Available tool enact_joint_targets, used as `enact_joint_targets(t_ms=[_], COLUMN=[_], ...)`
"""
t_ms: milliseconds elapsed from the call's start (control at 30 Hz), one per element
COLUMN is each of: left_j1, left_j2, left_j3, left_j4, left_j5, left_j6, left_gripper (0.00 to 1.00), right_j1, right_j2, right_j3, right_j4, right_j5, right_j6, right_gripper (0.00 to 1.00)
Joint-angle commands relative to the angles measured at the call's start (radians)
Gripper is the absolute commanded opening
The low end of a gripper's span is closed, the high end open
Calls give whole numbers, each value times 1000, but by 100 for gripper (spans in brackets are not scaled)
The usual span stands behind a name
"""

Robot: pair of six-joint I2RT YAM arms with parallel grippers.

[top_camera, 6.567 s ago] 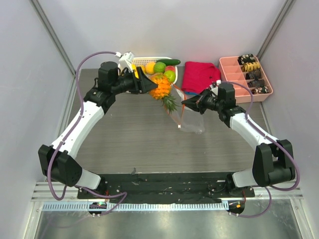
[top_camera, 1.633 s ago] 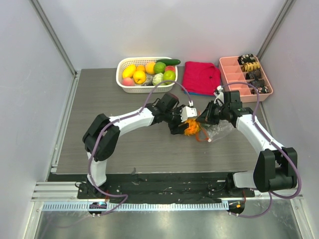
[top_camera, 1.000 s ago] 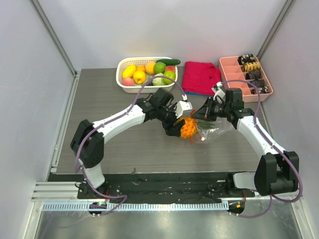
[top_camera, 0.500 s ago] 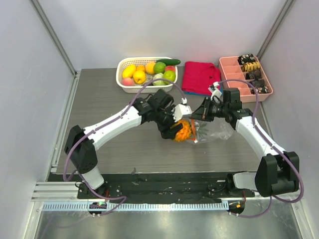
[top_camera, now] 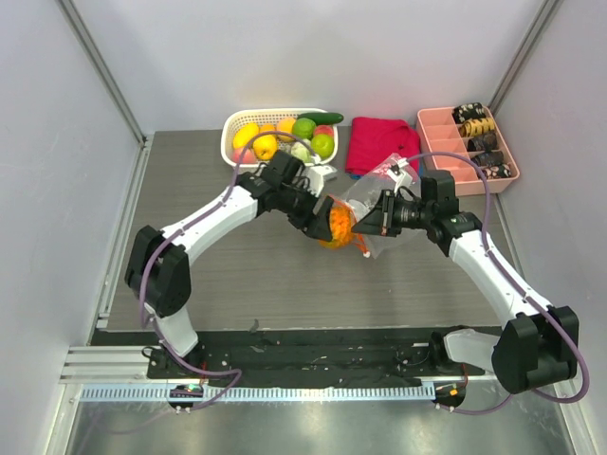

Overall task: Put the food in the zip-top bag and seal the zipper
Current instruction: Place the fake fruit in the zipper food storage bag.

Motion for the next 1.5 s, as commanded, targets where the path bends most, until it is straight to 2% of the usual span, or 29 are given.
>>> enact_joint_targets(t_ms=[0, 100, 167, 267, 300, 467, 533, 667, 733, 767, 833, 867, 900, 967, 1000, 1067, 1167, 1200, 1267, 1400, 1467], left_j1=[40, 48, 62, 74, 92, 140, 152, 146, 104, 84, 25, 7, -2, -21, -22, -22, -19, -15, -9, 8, 42], left_j2=[-88, -110, -101, -96, -96, -96, -105, -160, -173, -179, -199, -203, -205, -196, -190, -174, -200, -218, -303, -427, -497], left_j3=[-60, -107, -126, -150, -173, -181, -179, -262, -247, -220, -198, -186, -181, -149, -137, -121, -136, -149, -221, -273, -302], left_j4=[211, 311, 364, 415, 465, 464, 426, 576, 529, 450, 394, 351, 342, 284, 258, 201, 144, 139, 168, 156, 133], left_j5=[155, 160, 205, 258, 293, 357, 312, 183, 78, 25, -75, -171, -197, -285, -300, -313, -268, -230, -199, -153, -173], left_j6=[-213, -378, -525, -660, -694, -751, -747, -876, -835, -790, -704, -690, -680, -650, -635, -605, -530, -514, -470, -394, -403], left_gripper=[7, 9, 10, 10, 9, 7, 9, 14, 22, 23, 32, 35, 40, 46, 53, 72, 86, 88, 100, 100, 100], right_j1=[4, 25, 48, 62, 61, 58, 58, 62, 65, 73, 79, 84, 93, 96, 92, 84, 53, 47, 29, 24, 26], right_j2=[-19, 0, 10, 29, 30, 27, 23, 30, 35, 32, 27, 27, 39, 55, 65, 76, 92, 93, 96, 102, 107], right_j3=[11, -2, 1, 1, 5, 36, 38, -1, -34, -51, -111, -129, -143, -174, -194, -206, -223, -229, -235, -251, -251], right_j4=[16, 116, 132, 119, 101, -8, -13, 127, 205, 313, 549, 613, 665, 780, 811, 871, 932, 941, 957, 972, 969], right_j5=[-38, -51, -42, -38, -35, -10, -7, -36, -50, -53, -48, -35, -33, -25, -16, -10, -5, -2, -1, 2, 1], right_j6=[-6, 86, 102, 89, 71, -47, -52, 109, 195, 324, 475, 540, 654, 741, 820, 877, 971, 987, 1017, 1031, 1027], right_gripper=[1, 1, 1, 1, 1, 1, 1, 1, 1, 1, 1, 1, 1, 1, 1, 1, 1, 1, 1, 1, 1])
